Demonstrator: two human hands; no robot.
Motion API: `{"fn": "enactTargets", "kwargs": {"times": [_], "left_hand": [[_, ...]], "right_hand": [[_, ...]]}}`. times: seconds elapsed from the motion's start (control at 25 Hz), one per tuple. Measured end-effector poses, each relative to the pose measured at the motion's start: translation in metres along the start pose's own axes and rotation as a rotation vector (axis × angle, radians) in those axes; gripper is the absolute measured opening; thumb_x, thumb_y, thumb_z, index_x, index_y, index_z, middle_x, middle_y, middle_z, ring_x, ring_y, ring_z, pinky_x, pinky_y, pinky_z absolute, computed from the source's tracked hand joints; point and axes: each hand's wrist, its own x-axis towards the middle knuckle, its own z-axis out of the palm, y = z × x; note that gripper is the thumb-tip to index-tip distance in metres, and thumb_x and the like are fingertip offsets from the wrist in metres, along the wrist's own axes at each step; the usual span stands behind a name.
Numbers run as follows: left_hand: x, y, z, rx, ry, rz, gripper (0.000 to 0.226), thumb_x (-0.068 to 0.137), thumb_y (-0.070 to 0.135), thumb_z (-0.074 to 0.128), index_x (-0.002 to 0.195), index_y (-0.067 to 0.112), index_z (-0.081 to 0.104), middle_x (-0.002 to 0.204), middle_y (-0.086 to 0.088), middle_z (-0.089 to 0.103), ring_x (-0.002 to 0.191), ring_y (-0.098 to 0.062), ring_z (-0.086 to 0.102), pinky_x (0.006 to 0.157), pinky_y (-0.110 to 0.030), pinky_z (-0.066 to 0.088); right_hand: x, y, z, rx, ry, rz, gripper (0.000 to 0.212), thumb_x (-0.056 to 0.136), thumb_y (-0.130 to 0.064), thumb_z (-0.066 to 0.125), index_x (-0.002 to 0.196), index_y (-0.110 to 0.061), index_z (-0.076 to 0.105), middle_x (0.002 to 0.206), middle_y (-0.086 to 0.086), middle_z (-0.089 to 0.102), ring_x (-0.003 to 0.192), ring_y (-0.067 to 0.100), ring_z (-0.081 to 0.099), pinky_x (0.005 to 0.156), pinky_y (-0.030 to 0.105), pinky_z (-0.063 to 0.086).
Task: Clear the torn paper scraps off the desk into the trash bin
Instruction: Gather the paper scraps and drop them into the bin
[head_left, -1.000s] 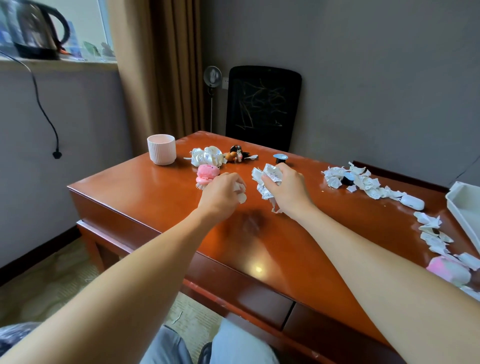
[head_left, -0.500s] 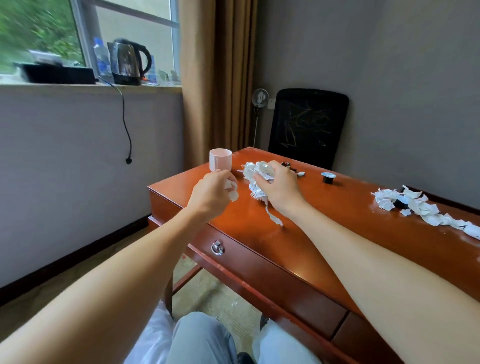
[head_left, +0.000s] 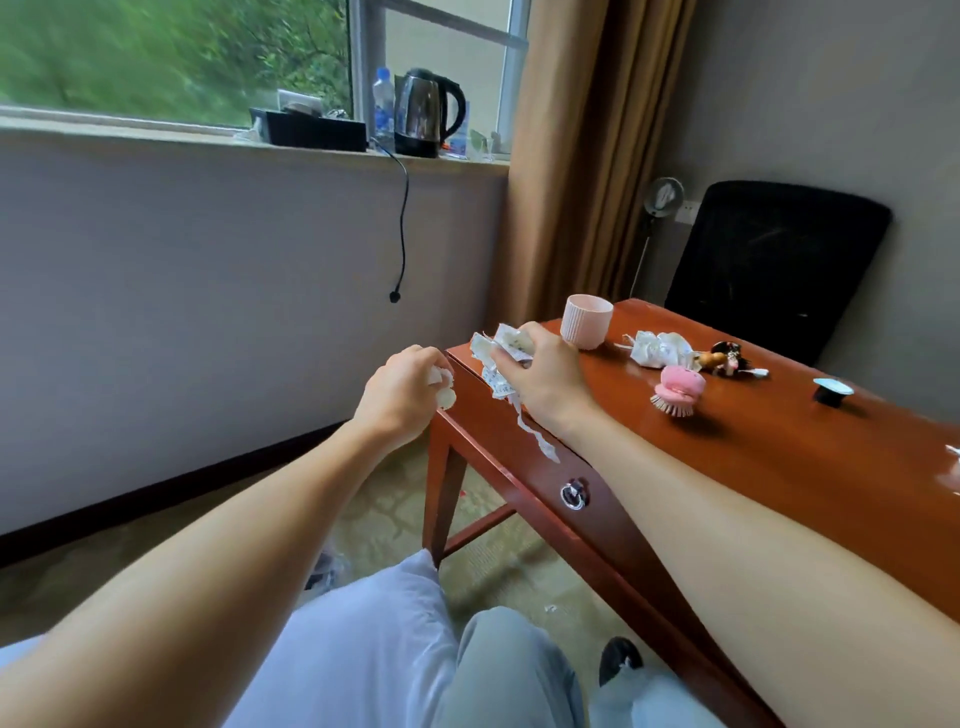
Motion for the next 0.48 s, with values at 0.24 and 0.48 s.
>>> {"fn": "enactTargets", "kwargs": {"times": [0.24,0.48], "left_hand": [[-0.013,-0.075,-0.008,0.003,-0.011,-0.131,0.013,0.085,0.014,0.065,0.094,0.023,0.066,0.101,0.005,0.06,0.094,-0.023,0.058,0.082,-0.038,0.05],[-0.027,-0.151,-0.005,0.037,0.019,-0.249,0.019,0.087,0.007,0.058,0.096,0.021,0.066,0.099,0.004,0.059,0.093,-0.021,0.057,0.082,-0.04,0.05]], "right_hand": [[0.006,-0.01,0.076,0.071,-0.13,0.006,0.024,0.094,-0.034,0.063,0.086,-0.013,0.056,0.08,0.0,0.063,0.066,0.015,0.058,0.048,0.027,0.043],[0.002,-0.008,0.158,0.123,-0.263,0.059,0.025,0.094,-0.033,0.061,0.086,-0.011,0.055,0.077,0.0,0.063,0.067,0.019,0.058,0.052,0.027,0.04]]}}
